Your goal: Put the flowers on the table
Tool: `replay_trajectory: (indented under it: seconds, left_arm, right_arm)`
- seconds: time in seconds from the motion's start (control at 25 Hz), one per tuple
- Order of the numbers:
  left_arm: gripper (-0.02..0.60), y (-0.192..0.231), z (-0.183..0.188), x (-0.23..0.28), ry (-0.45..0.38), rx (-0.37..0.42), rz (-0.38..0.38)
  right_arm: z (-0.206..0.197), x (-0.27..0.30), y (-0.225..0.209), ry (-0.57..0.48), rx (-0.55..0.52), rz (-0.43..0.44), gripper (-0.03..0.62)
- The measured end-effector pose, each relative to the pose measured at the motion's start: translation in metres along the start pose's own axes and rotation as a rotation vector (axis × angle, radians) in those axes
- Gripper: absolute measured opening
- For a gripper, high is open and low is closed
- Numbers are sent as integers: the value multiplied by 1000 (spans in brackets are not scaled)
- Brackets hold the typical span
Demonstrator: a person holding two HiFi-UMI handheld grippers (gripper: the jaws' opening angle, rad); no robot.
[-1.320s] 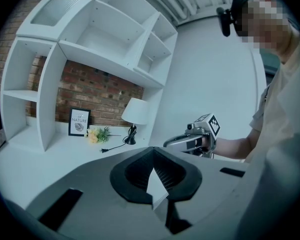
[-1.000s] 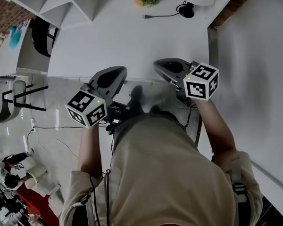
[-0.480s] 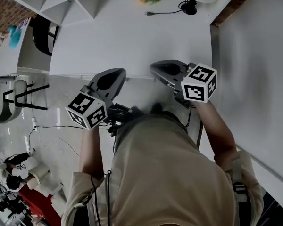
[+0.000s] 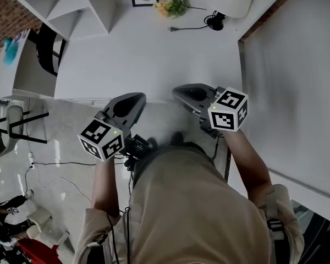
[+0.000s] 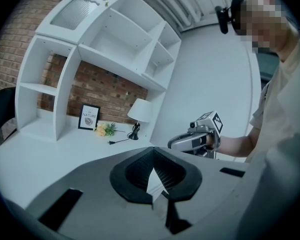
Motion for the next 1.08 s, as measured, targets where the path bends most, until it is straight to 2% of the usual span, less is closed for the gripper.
replay_trajectory:
  seconds: [0.24,0.64,0.84,1.08]
  left_arm:
    - [9,7,-9,-28,-5,-11,-18]
    - [8,16,-24,-67,-28,-41,-40]
    - [8,28,-6,-67,-59,0,-55]
    - [8,24,-35,-92,-29,23,-61]
  right_arm:
    - [-3,18,24,20,-27,-32,23]
    - [-22,46,61,59,-4,-32,23]
    - [-7,50,62,59,-39,-52,23]
    - [-29,69,98,83,-48,-51,21]
Point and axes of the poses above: the fingertips, and each gripper's own axes: x forward along the fingers, y to its left, z out of its top, the point moved 2 cm from there along -x, backward along the fingers, and after that the axes turned 6 degrees about y, right-handed, at the moved point
